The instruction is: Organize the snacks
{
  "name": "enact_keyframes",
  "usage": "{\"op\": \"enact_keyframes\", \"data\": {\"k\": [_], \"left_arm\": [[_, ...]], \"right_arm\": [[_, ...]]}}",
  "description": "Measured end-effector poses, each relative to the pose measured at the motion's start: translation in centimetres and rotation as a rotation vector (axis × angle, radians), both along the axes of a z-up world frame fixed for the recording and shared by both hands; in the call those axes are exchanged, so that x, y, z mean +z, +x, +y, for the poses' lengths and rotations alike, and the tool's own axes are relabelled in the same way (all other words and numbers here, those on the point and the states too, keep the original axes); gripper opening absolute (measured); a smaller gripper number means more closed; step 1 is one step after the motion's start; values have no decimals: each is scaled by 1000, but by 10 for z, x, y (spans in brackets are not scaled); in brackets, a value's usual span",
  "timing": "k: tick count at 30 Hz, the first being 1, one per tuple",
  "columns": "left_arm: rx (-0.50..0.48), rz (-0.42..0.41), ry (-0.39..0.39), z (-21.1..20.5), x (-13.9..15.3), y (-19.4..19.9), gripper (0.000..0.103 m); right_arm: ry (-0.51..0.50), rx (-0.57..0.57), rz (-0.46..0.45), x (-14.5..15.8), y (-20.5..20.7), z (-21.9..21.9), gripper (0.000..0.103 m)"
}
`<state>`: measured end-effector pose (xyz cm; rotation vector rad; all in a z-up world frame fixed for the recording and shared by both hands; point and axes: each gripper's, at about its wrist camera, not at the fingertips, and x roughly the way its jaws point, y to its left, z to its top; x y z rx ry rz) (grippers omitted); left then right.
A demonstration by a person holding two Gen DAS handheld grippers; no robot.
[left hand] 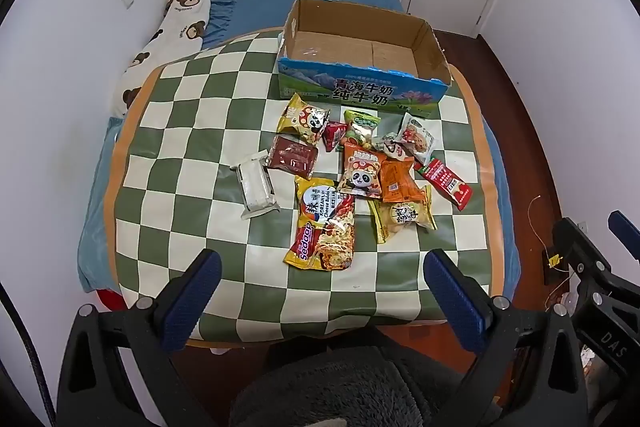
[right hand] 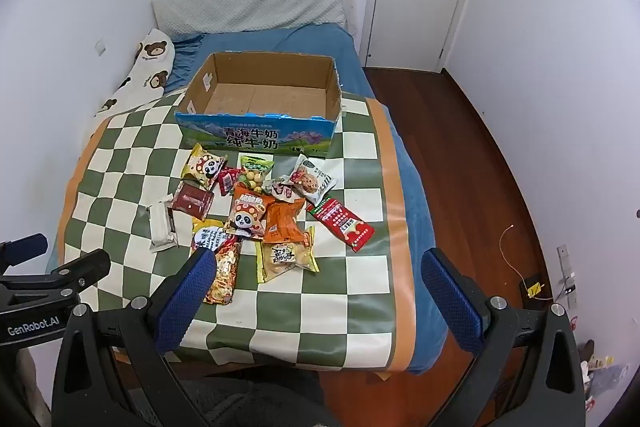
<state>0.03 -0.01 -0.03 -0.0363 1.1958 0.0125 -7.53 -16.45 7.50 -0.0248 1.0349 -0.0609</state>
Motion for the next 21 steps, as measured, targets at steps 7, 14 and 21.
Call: {"op": "enact_keyframes", "data": {"k": [7,14,21], "left_arm": [[1,-4,10,1,1,2,103],[5,-8,7,10,3,2,103],[17,-16,15,9,3,3,103]], "right_arm": [[-21,1,7,-4,6,1,103],[8,-7,12,1,5,-5,103],[5,-7,14,-6,7,-1,103]]}}
